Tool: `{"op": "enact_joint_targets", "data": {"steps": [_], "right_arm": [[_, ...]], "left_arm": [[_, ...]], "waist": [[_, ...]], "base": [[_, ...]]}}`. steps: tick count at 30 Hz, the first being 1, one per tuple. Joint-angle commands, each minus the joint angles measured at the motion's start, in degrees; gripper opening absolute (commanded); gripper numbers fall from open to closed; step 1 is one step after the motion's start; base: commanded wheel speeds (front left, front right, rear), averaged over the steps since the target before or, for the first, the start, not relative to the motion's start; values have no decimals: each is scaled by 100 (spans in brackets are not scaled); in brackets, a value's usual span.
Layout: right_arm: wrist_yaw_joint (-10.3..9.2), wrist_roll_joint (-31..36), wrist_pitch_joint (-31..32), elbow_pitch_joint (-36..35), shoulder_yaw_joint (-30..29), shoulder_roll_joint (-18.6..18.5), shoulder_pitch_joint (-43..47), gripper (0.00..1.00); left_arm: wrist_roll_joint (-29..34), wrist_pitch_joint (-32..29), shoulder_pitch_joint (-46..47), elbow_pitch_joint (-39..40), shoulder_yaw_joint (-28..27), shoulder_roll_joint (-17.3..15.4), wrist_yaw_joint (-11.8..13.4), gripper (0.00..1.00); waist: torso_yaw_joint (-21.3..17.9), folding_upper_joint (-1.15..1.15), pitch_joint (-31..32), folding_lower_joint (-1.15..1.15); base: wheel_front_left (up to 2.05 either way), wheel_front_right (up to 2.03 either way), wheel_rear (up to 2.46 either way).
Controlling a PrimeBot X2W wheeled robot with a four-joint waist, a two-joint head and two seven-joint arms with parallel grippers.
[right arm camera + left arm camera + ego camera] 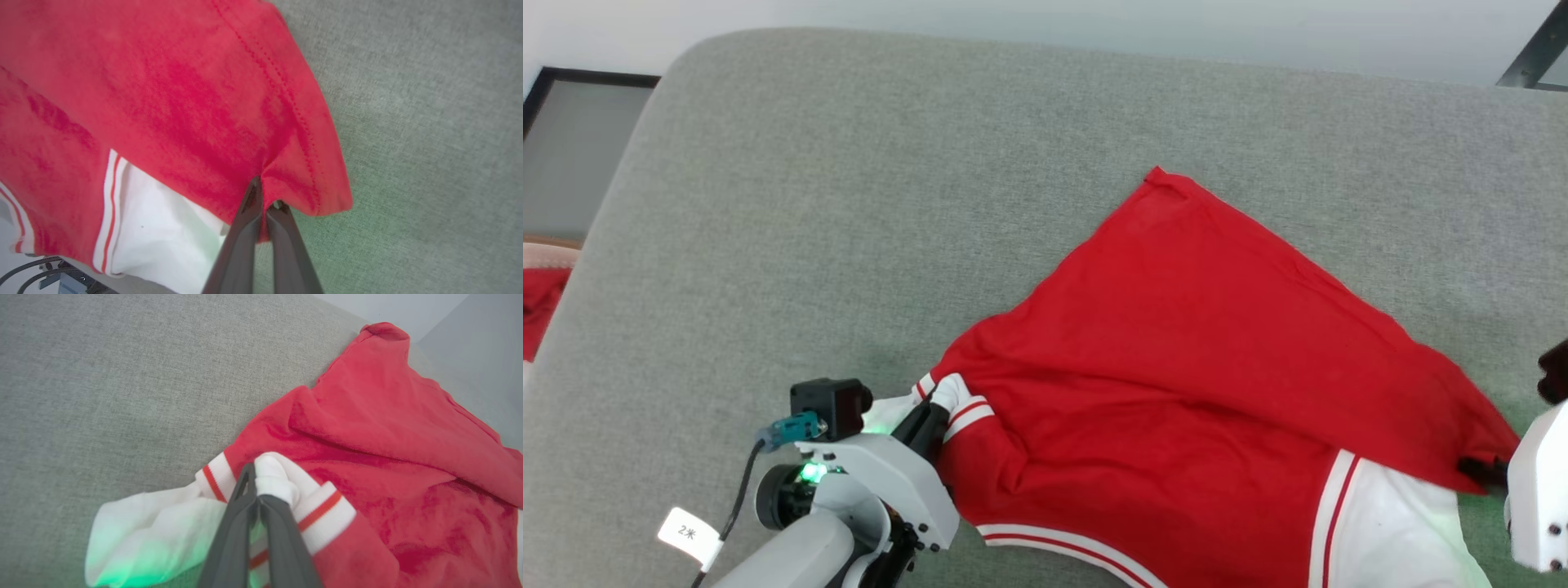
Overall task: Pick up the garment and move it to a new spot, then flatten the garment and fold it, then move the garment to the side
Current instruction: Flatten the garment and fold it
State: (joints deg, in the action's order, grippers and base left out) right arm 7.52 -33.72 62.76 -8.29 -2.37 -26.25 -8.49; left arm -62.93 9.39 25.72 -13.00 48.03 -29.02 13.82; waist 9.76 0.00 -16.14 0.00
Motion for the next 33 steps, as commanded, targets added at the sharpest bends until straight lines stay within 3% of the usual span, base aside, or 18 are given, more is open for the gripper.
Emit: {"op": "enact_joint_targets", "data": {"steps": [1, 7, 8, 9, 10, 11, 23, 33], "right_arm": [[-6, 106, -38, -69, -94, 103, 148, 0], [-6, 320, -208, -129, -166, 366, 372, 0], [-6, 352, -235, -132, -158, 379, 374, 9], [-6, 391, -254, -139, -118, 374, 391, 29], [-6, 408, -296, -163, -85, 355, 397, 82], [-6, 427, -338, -182, -89, 352, 395, 100], [-6, 524, -884, -953, -358, 455, 708, 100], [-6, 1189, -3104, -1702, 44, 214, -4, 100]], "left_arm": [[-30, -5, -62, 29, -18, -28, 37, 0], [-47, -41, -61, 80, -29, -76, 67, 0], [-45, -45, -57, 86, -30, -82, 71, 0], [-43, -46, -53, 95, -29, -85, 72, 0], [-40, -49, -52, 101, -26, -89, 71, 0], [-36, -55, -51, 107, -21, -92, 76, 0], [-32, -35, -91, 173, -17, -128, 119, 0], [22, -13, -60, 212, 28, -77, 132, 0]], "waist": [[-29, 0, 1, 0], [-80, 0, 5, 0], [-85, 0, 6, 0], [-88, 0, 8, 0], [-91, 0, 12, 0], [-93, 0, 15, 0], [-123, 0, 44, 0], [-29, 0, 26, 0]], "base": [[0, 0, 0], [0, 0, 0], [0, 0, 0], [0, 0, 0], [0, 0, 0], [0, 0, 0], [0, 0, 0], [0, 0, 0]]}}
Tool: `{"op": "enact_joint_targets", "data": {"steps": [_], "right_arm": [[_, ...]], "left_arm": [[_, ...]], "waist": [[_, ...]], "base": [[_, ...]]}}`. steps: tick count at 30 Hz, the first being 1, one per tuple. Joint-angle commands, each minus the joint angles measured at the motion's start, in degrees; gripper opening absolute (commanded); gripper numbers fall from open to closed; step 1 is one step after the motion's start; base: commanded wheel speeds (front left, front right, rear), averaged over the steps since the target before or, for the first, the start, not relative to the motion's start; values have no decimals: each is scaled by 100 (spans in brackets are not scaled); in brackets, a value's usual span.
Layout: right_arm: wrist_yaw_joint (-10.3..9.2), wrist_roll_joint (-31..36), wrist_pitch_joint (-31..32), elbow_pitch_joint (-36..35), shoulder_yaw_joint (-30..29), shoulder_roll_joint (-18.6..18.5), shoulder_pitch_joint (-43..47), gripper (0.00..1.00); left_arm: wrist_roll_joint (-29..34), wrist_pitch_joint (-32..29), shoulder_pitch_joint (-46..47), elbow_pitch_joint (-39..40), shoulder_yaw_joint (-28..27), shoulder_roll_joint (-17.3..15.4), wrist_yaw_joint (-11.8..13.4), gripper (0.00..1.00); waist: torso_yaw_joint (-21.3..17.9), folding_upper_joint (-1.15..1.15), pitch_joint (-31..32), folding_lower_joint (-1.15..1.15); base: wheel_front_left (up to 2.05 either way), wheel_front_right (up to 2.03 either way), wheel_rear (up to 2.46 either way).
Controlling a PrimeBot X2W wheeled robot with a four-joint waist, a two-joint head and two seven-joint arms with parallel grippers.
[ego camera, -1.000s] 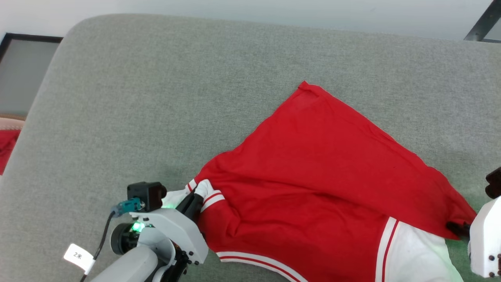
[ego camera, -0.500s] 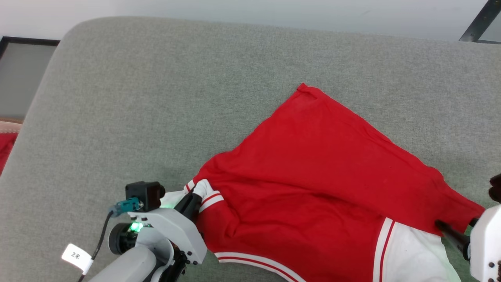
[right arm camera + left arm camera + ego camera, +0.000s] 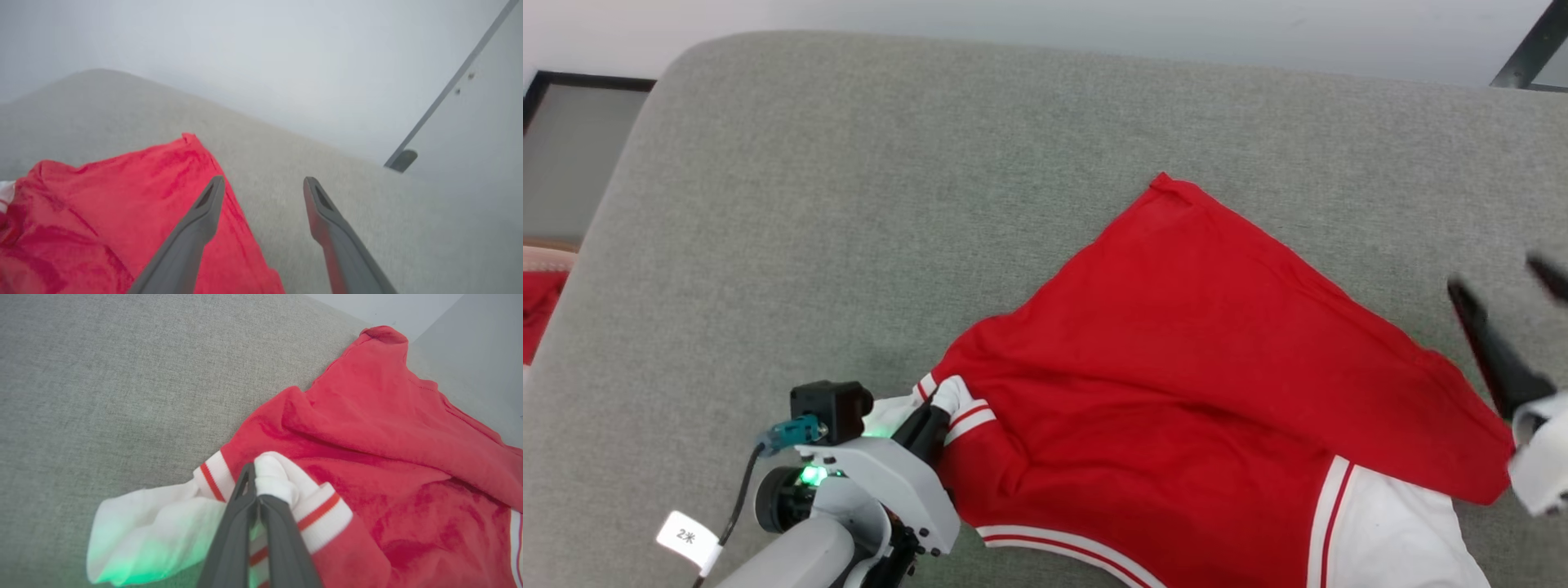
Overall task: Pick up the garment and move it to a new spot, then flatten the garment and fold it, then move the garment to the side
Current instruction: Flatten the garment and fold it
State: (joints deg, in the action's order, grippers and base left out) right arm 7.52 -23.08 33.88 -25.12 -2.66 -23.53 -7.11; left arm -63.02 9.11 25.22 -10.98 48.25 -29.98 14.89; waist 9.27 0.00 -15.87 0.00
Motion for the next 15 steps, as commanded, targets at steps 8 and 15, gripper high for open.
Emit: {"op": "enact_joint_targets", "data": {"steps": [8, 15], "right_arm": [[-6, 626, -1611, 606, 717, -143, -1027, 100], [-5, 276, -944, 1677, 1614, -365, -2085, 100]], "left_arm": [[61, -19, 41, -12, 75, 104, -7, 0], [126, -99, 250, -95, 226, 323, -140, 0]], "waist": [[216, 0, 7, 0], [640, 0, -117, 0]], "base": [[0, 0, 0], [0, 0, 0]]}}
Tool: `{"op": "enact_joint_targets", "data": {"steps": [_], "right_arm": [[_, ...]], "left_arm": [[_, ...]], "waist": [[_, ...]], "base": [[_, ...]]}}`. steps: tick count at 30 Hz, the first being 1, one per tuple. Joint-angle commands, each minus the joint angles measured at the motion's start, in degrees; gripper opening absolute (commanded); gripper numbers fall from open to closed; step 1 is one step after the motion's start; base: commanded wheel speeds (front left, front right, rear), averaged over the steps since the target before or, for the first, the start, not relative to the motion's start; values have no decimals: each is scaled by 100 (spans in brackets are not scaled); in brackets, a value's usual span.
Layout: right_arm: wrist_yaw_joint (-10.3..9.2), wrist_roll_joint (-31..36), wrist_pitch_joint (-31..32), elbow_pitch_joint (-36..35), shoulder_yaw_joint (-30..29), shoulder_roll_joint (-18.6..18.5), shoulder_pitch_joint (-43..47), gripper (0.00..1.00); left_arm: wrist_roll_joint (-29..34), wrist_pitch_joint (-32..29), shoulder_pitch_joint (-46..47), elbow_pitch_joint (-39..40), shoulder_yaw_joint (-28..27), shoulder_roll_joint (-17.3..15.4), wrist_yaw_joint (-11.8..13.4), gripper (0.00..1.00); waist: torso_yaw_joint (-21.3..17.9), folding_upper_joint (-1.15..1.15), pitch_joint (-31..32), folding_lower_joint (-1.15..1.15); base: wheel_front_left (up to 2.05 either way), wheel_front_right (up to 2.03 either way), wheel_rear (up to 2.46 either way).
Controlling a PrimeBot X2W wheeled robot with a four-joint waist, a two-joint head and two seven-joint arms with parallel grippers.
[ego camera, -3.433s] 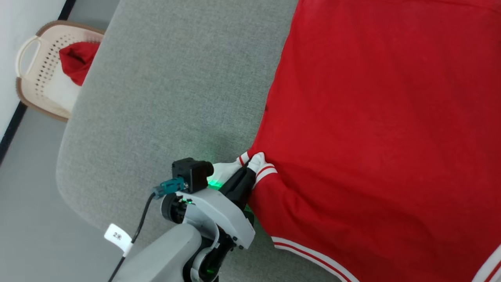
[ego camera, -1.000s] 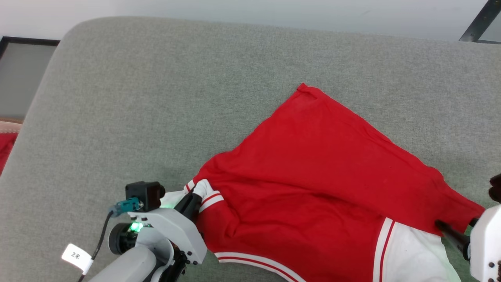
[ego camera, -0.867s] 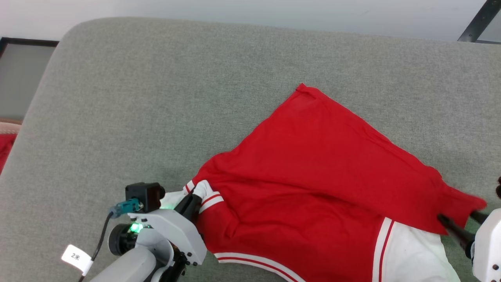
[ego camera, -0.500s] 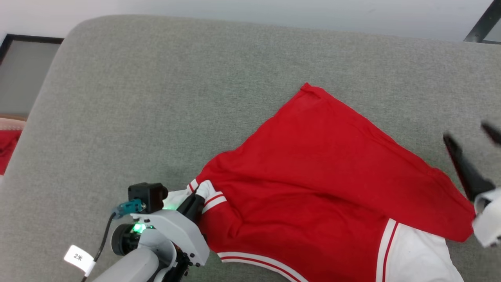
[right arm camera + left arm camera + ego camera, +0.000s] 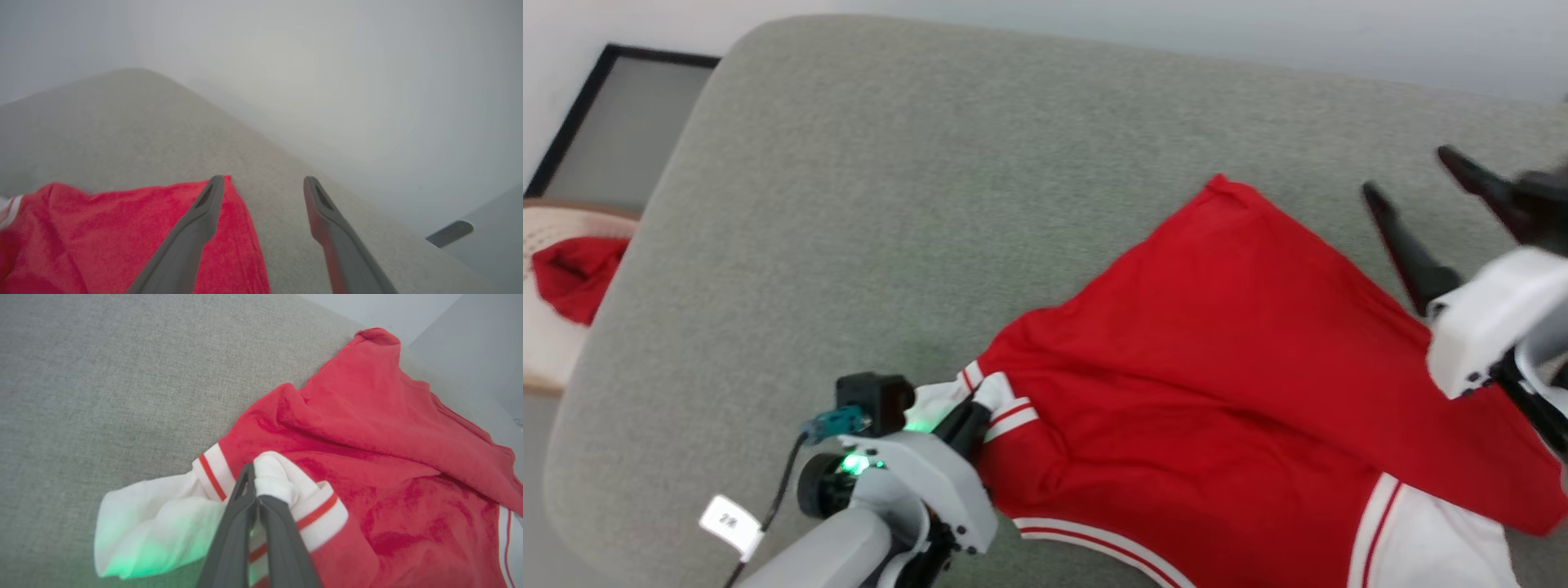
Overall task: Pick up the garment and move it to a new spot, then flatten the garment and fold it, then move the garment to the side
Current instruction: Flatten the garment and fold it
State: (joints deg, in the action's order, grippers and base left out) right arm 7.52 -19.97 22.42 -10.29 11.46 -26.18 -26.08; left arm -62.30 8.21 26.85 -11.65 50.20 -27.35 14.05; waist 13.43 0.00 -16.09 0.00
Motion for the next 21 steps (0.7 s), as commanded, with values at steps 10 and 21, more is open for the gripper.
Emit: {"op": "enact_joint_targets", "data": {"steps": [10, 21], "right_arm": [[-6, -1225, 2571, 2314, 1852, -419, -2234, 100], [-6, -1420, 3432, 4018, 2984, -294, -3339, 100]], "left_arm": [[195, -15, 642, -506, 290, 739, -412, 0], [229, 119, 953, -1055, 402, 1241, -765, 0]], "waist": [[905, 0, -455, 0], [1232, 0, -732, 0]], "base": [[0, 0, 0], [0, 0, 0]]}}
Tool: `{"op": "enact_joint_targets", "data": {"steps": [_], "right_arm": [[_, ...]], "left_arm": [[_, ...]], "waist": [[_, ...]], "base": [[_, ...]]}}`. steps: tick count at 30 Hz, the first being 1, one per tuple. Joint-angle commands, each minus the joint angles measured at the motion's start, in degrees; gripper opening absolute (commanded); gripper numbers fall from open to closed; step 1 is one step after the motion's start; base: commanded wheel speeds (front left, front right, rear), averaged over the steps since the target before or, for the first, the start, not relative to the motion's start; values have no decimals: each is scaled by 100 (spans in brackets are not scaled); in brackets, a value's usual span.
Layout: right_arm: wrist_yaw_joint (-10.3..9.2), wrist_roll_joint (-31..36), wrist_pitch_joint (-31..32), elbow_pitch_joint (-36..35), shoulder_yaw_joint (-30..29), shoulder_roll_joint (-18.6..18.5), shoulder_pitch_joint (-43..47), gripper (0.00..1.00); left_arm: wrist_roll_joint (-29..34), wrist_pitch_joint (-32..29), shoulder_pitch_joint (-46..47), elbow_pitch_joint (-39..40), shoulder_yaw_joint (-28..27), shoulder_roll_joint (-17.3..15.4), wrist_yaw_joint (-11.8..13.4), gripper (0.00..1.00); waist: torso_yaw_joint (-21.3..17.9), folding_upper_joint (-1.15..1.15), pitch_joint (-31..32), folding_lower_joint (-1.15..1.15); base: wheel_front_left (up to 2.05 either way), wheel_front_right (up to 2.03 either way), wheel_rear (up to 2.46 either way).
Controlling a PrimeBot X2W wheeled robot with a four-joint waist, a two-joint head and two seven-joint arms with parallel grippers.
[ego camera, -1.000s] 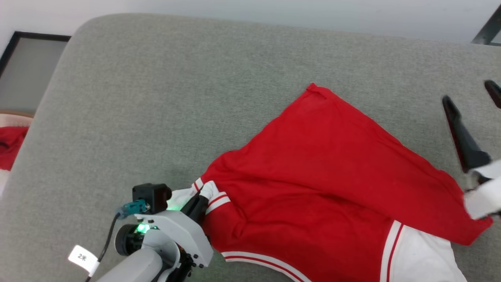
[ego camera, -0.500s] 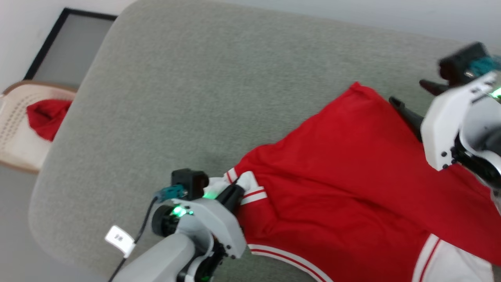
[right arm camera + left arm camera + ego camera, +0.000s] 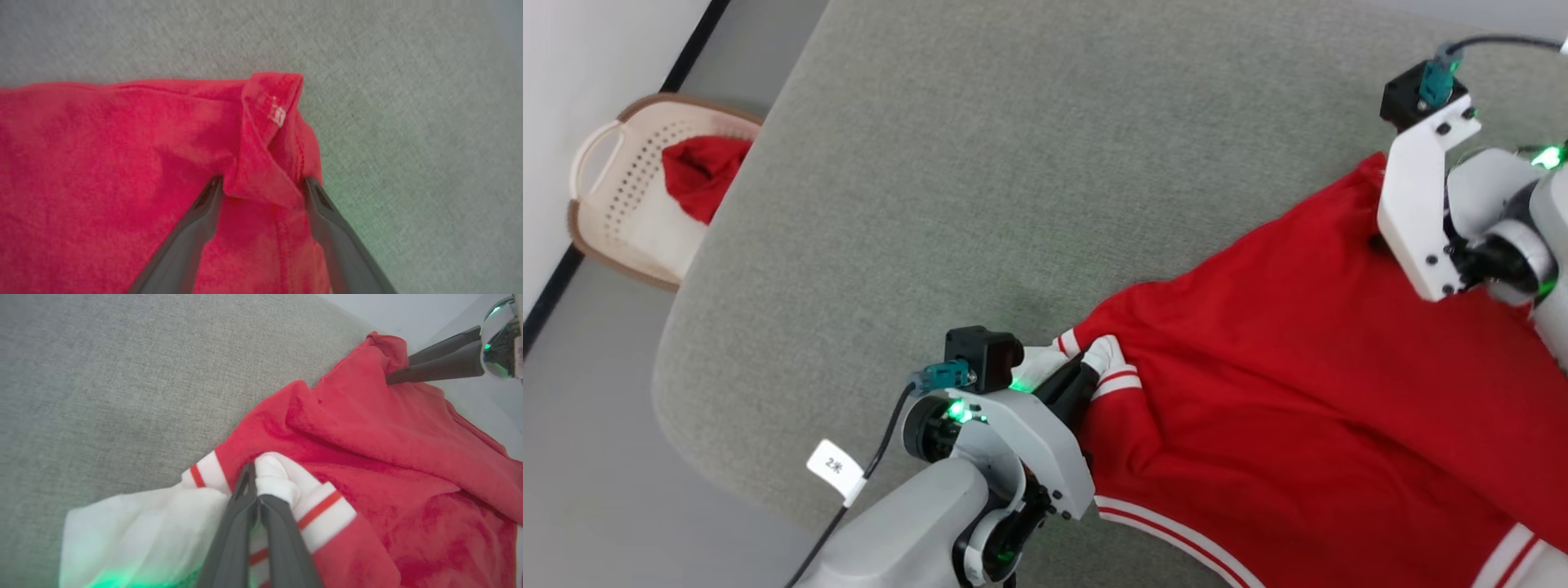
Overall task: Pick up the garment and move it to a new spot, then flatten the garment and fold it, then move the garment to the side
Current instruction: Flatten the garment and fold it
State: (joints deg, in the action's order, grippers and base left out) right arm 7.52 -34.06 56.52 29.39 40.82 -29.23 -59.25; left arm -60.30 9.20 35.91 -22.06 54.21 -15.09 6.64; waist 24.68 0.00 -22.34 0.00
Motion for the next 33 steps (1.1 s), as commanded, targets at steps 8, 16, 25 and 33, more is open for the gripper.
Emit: {"op": "enact_joint_targets", "data": {"steps": [8, 16, 25, 33], "right_arm": [[-8, -197, 387, 1121, 404, 179, -167, 0], [-7, -293, 276, 1450, 322, 222, -531, 0], [-7, -558, -300, 1344, 118, 496, -890, 0], [-7, -819, -961, 1080, 21, 541, -1114, 0]], "left_arm": [[-21, 111, 124, -350, -23, 128, -163, 0], [-66, 128, 112, -541, -54, 87, -197, 0], [-230, -385, 232, -290, -119, -329, -99, 0], [-210, -1714, 814, 586, -158, -1463, 250, 0]], "waist": [[151, 0, -161, 0], [1, 0, -47, 0], [-366, 0, 357, 0], [-775, 0, 915, 0]], "base": [[0, 0, 0], [0, 0, 0], [0, 0, 0], [0, 0, 0]]}}
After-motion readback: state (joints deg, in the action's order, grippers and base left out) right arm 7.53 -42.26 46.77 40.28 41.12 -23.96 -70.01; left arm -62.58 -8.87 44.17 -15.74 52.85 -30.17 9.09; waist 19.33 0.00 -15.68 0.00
